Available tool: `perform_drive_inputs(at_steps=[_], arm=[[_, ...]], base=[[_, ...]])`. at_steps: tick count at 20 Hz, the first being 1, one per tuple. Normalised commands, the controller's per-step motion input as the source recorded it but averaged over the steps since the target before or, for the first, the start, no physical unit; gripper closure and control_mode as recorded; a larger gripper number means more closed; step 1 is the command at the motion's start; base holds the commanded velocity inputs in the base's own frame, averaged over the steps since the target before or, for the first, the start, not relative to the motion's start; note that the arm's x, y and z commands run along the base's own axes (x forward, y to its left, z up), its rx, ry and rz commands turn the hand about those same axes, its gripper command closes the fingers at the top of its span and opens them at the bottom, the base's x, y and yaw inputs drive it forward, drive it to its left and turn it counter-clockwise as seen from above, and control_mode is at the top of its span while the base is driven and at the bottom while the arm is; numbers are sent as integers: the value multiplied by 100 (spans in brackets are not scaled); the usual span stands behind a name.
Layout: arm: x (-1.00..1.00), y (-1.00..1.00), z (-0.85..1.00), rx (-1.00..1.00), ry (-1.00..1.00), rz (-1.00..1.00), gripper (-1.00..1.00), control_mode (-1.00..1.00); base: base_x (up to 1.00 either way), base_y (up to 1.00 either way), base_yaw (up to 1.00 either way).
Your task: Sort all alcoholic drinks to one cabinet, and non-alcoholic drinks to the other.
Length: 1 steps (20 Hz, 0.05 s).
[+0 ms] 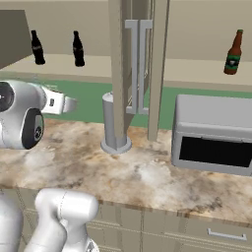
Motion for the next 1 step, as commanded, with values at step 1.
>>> perform_drive_inputs(at_steps=[1], arm=[[-14, -2, -74, 7, 29, -5, -100, -100]], base=[[0, 0, 0]])
